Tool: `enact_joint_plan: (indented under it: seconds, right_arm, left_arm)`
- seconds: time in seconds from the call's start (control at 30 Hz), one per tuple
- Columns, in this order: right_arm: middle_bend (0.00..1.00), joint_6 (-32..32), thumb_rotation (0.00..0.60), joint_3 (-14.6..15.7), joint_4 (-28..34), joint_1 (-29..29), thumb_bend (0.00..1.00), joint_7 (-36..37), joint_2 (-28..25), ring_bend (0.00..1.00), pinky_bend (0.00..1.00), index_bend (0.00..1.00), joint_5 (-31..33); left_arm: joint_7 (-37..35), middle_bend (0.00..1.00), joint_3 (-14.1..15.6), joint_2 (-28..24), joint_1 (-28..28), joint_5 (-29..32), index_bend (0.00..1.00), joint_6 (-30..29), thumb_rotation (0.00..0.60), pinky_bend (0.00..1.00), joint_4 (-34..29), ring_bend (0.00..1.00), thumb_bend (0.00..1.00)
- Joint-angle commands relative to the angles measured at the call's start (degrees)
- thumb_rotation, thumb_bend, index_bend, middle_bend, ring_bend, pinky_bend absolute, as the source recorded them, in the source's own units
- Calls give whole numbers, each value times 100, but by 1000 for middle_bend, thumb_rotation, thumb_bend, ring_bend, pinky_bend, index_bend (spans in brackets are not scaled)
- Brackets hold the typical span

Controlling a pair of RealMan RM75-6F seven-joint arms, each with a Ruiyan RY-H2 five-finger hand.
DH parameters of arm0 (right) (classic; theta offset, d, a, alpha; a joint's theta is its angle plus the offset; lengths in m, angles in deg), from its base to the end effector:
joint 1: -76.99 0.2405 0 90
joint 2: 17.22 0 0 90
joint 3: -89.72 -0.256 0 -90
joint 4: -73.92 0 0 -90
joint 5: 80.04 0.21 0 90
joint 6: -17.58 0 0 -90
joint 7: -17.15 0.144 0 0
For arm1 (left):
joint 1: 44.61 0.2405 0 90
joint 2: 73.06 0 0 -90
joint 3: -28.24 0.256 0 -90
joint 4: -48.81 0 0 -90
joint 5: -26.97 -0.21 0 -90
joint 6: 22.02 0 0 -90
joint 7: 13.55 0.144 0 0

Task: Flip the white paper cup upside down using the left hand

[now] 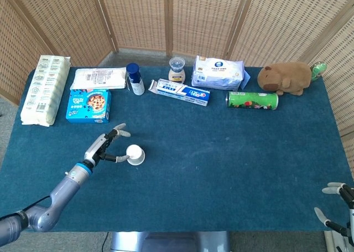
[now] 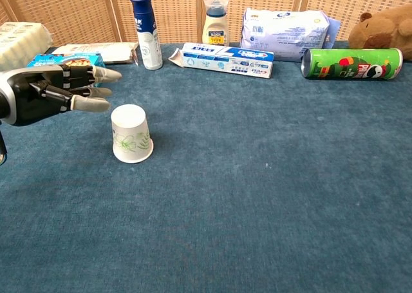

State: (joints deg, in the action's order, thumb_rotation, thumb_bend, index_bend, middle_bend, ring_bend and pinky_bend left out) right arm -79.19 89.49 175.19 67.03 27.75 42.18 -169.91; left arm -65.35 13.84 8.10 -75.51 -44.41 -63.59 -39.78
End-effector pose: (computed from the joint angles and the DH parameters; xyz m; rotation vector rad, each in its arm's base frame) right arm -0.3048 -0.0924 0.1893 1.1017 -1.0798 1.0355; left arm -0.2015 0.3147 0.0047 -1.1303 -2.2410 -1.3438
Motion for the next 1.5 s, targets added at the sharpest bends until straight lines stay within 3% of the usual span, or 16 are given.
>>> enact_joint_plan:
  seconds: [0.03, 0.33, 0.7, 0.87, 1.23, 1.5]
  right_arm:
    - [341, 1, 600, -1, 5, 2, 258, 11, -4, 312, 381, 411, -4]
    - [341, 19, 600, -6, 17, 11, 259, -11, -39, 313, 381, 411, -3]
    - [341, 301, 600, -34, 85, 204, 259, -239, -45, 313, 379, 412, -27]
    - [342, 407, 600, -27, 119, 302, 259, -518, 3, 313, 376, 412, -123]
    - [346, 669, 600, 13, 197, 589, 259, -1263, 306, 312, 368, 411, -557]
    - [352, 731, 600, 88, 309, 680, 260, -1454, 404, 313, 364, 411, -792]
  left_arm:
    - [145, 0, 35, -57, 18, -64, 118, -96, 556, 0, -62, 0, 170]
    - [857, 0, 223, -510, 242, -313, 98, -625, 584, 0, -668, 0, 171]
    - [3129, 0, 982, -1669, 973, -729, 98, -1758, 585, 0, -1795, 0, 178]
    - [4146, 0, 1330, -2043, 1516, -1014, 98, -2638, 588, 0, -2169, 0, 190]
    - [4646, 0, 2096, -2793, 2433, -1859, 98, -3726, 593, 0, -2591, 0, 192]
    - [4923, 0, 2281, -2838, 2905, -2363, 98, -4453, 599, 0, -2479, 0, 192]
